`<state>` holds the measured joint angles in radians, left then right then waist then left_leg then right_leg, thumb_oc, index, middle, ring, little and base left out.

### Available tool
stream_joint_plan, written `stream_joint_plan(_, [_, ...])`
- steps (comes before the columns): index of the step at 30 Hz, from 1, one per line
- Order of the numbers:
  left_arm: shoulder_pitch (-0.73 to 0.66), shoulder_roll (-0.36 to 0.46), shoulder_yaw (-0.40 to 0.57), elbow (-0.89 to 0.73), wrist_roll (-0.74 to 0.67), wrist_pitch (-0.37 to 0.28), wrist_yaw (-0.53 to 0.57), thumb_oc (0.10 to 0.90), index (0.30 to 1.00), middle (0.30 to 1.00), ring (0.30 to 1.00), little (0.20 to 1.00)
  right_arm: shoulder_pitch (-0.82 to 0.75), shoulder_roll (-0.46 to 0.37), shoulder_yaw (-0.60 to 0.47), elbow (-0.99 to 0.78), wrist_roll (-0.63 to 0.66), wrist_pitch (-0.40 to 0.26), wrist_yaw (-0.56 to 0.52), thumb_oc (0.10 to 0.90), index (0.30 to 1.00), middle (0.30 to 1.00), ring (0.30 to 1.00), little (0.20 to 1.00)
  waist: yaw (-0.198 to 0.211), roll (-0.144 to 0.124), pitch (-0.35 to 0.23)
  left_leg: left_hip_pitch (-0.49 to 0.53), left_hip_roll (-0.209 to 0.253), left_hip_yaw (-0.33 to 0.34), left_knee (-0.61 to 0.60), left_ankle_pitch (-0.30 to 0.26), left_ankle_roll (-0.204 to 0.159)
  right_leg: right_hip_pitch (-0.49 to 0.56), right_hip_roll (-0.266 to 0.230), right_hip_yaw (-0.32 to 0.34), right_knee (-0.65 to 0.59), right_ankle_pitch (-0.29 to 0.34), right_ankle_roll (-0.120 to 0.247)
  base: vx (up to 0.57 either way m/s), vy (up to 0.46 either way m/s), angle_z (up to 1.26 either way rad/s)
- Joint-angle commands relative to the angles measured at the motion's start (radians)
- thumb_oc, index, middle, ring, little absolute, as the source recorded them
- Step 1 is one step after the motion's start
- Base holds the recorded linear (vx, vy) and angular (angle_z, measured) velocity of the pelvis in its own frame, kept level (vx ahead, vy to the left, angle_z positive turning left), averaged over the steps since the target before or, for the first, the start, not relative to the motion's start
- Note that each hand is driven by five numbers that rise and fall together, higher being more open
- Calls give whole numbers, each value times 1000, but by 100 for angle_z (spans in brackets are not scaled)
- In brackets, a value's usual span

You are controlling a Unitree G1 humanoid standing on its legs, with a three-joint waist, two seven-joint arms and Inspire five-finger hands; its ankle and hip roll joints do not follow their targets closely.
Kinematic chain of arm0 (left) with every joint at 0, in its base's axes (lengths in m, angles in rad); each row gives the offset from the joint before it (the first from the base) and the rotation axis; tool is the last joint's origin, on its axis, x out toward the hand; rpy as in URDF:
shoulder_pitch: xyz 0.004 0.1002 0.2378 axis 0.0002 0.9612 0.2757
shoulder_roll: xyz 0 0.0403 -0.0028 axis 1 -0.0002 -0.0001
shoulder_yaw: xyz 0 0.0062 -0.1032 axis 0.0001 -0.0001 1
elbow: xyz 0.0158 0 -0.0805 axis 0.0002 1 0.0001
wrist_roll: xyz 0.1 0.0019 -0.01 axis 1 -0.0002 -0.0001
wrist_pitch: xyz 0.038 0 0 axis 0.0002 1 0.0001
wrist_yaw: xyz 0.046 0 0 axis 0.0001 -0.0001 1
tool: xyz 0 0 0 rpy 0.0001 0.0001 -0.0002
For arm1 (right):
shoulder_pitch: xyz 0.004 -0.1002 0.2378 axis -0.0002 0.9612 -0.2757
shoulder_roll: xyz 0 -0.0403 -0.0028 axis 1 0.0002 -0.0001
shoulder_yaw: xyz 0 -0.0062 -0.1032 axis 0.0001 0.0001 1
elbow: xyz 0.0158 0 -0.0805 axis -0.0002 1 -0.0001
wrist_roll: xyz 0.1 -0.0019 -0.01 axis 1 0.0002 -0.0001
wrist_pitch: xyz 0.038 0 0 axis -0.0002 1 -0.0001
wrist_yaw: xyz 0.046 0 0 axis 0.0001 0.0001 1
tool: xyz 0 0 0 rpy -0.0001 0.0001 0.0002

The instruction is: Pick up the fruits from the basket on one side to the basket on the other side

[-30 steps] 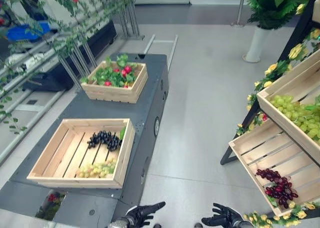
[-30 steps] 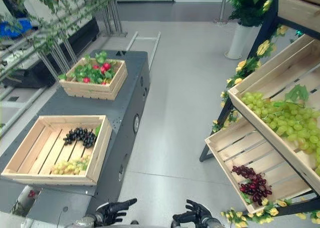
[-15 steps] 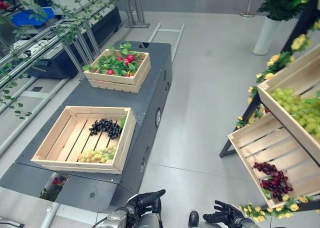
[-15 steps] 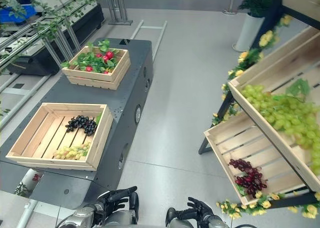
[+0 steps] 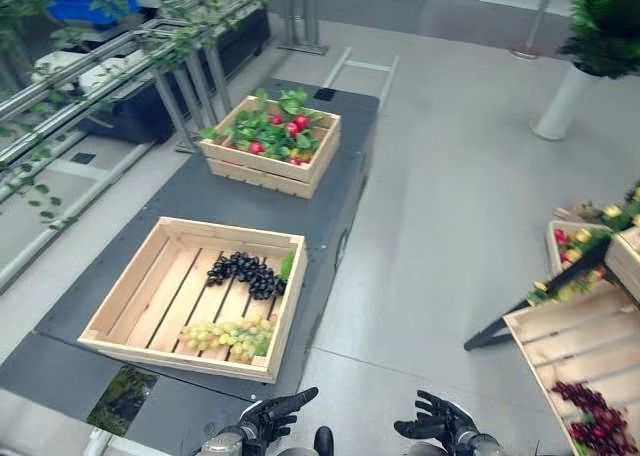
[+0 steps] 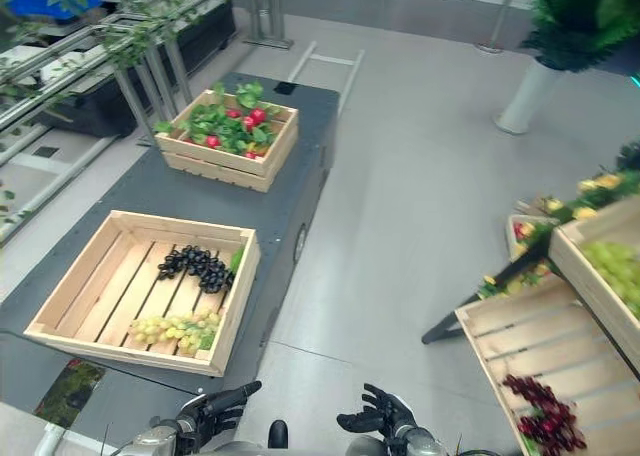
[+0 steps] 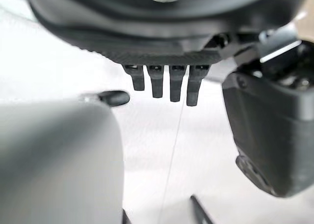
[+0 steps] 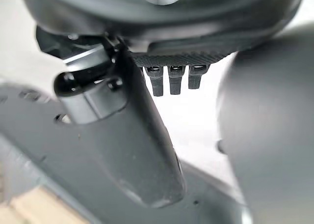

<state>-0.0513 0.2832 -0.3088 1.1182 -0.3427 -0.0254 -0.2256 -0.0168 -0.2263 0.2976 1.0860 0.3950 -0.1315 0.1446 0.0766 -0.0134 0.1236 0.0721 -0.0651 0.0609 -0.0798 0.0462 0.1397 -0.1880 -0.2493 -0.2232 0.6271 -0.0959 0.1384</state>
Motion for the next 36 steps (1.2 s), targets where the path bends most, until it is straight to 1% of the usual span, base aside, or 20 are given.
stream_joint_plan(1, [-52, -16, 11, -86, -57, -12, 1, 800, 900, 900, 900, 900, -19, -21, 11, -65, 26, -66, 11, 800, 900, 900, 900, 900, 7, 7, 9, -97, -17, -37, 47, 2, -71, 51, 101, 15, -304, 184, -31, 138, -87, 72])
stream_joint_plan(2, [-56, -18, 0, -98, -51, -16, 4, 800, 900, 900, 900, 900, -18, -22, 10, -61, 46, -79, 11, 800, 900, 900, 900, 900, -2, 2, 10, -96, -28, -65, 54, -7, -68, 36, 117, 52, -400, 205, -27, 132, -99, 65])
stream_joint_plan(4, [-60, -23, -17, -107, -49, -34, -7, 800, 900, 900, 900, 900, -17, -22, 5, -49, 50, -105, 20, 800, 900, 900, 900, 900, -15, -6, 8, -98, -49, -106, 63, -24, -60, 13, 129, 114, -496, 250, -15, 156, -99, 90])
stream_joint_plan(5, [-61, -26, -29, -106, -44, -50, -8, 800, 900, 900, 900, 900, -18, -21, 1, -38, 42, -122, 23, 800, 900, 900, 900, 900, -22, -9, 8, -94, -59, -132, 66, -37, -57, 1, 134, 150, -539, 269, -9, 186, -98, 114])
stream_joint_plan(8, [-62, -22, -42, -99, -45, -79, -15, 800, 900, 900, 900, 900, -22, -21, -10, -23, 46, -146, 27, 800, 900, 900, 900, 900, -38, -12, 9, -74, -68, -172, 81, -67, -54, -10, 142, 210, -619, 285, 0, 187, -112, 100])
stream_joint_plan(10, [-59, -11, -37, -108, -54, -90, -16, 800, 900, 900, 900, 900, -20, -29, -20, -31, 35, -142, 40, 800, 900, 900, 900, 900, -50, -17, 11, -61, -65, -189, 107, -98, -52, -9, 140, 250, -650, 288, 6, 239, -210, 82])
stream_joint_plan(13, [-54, -1, -34, -118, -70, -90, -14, 800, 900, 900, 900, 900, -16, -32, -24, -33, 29, -133, 53, 800, 900, 900, 900, 900, -60, -26, 10, -56, -63, -212, 137, -125, -50, 0, 145, 302, -642, 287, 7, 208, -281, 98])
stream_joint_plan(14, [-51, 0, -29, -119, -94, -77, -32, 800, 900, 900, 900, 900, -19, -30, -16, -26, 49, -131, 49, 800, 900, 900, 900, 900, -67, -35, 8, -54, -53, -238, 158, -142, -52, 14, 161, 346, -580, 271, 3, 212, -356, 90])
stream_joint_plan(16, [-52, -4, -24, -121, -108, -75, -22, 800, 900, 900, 900, 900, -24, -24, -14, -25, 56, -126, 46, 800, 900, 900, 900, 900, -63, -45, 8, -45, -44, -244, 165, -150, -56, 32, 158, 336, -580, 267, 6, 187, -357, 93])
stream_joint_plan(17, [-47, -9, -15, -125, -94, -80, -43, 800, 900, 900, 900, 900, -28, -22, -11, -32, 70, -122, 37, 800, 900, 900, 900, 900, -59, -52, 2, -31, -30, -254, 157, -148, -62, 56, 163, 327, -596, 257, 6, 175, -394, 82])
stream_joint_plan(20, [-44, -20, -12, -141, -88, -67, -36, 800, 900, 900, 900, 900, -40, -22, 0, -51, 82, -92, 24, 800, 900, 900, 900, 900, -51, -66, -14, -6, 3, -268, 145, -147, -85, 97, 172, 306, -640, 243, -8, 150, -377, 55])
stream_joint_plan(22, [-48, -25, -6, -148, -94, -65, -40, 800, 900, 900, 900, 900, -43, -24, 15, -69, 89, -71, 23, 800, 900, 900, 900, 900, -49, -70, -22, 2, 34, -254, 136, -138, -103, 119, 176, 289, -661, 235, -22, 123, -363, 54])
stream_joint_plan(25, [-53, -28, -10, -177, -109, -54, -28, 800, 900, 900, 900, 900, -41, -32, 35, -93, 82, -47, 25, 800, 900, 900, 900, 900, -41, -76, -23, -32, 69, -250, 162, -114, -128, 153, 184, 252, -684, 219, -49, 63, -303, 50])
stream_joint_plan(27, [-56, -29, -10, -187, -127, -61, -25, 800, 900, 900, 900, 900, -41, -37, 45, -99, 62, -41, 28, 800, 900, 900, 900, 900, -35, -76, -21, -62, 72, -245, 180, -101, -137, 171, 187, 226, -693, 208, -61, 14, -247, 43])
stream_joint_plan(28, [-59, -28, -9, -202, -124, -60, -36, 800, 900, 900, 900, 900, -33, -43, 47, -109, 60, -41, 28, 800, 900, 900, 900, 900, -34, -73, -18, -93, 73, -214, 199, -86, -144, 183, 185, 187, -701, 199, -67, 0, -205, 43])
stream_joint_plan(29, [-60, -28, -9, -207, -122, -61, -38, 800, 900, 900, 900, 900, -31, -44, 47, -111, 59, -42, 28, 800, 900, 900, 900, 900, -35, -72, -17, -100, 73, -204, 205, -82, -146, 185, 185, 178, -702, 196, -69, -20, -109, 57])
stream_joint_plan(31, [-61, -26, -21, -238, -124, -49, -58, 800, 900, 900, 900, 900, -20, -51, 41, -123, 56, -45, 14, 800, 900, 900, 900, 900, -44, -64, -11, -134, 72, -152, 227, -74, -155, 185, 184, 133, -699, 180, -77, -38, -10, 85])
stream_joint_plan(32, [-64, -29, -34, -261, -110, -47, -75, 800, 900, 900, 900, 900, -13, -55, 34, -128, 53, -44, -1, 800, 900, 900, 900, 900, -54, -49, -4, -138, 92, -84, 187, -58, -167, 182, 185, 87, -689, 163, -81, -38, 38, 87])
stream_joint_plan(33, [-64, -29, -38, -265, -106, -51, -75, 800, 900, 900, 900, 900, -12, -56, 32, -127, 52, -46, -3, 800, 900, 900, 900, 900, -57, -45, -3, -137, 98, -70, 173, -49, -170, 181, 186, 78, -688, 160, -81, -50, 79, 83])
stream_joint_plan(36, [-79, -35, -58, -276, -121, -58, -69, 800, 900, 900, 900, 900, -19, -61, 30, -114, 65, -66, -11, 800, 900, 900, 900, 900, -69, -14, 10, -131, 147, 24, 37, 39, -203, 182, 196, 29, -690, 144, -82, -56, 108, 82])
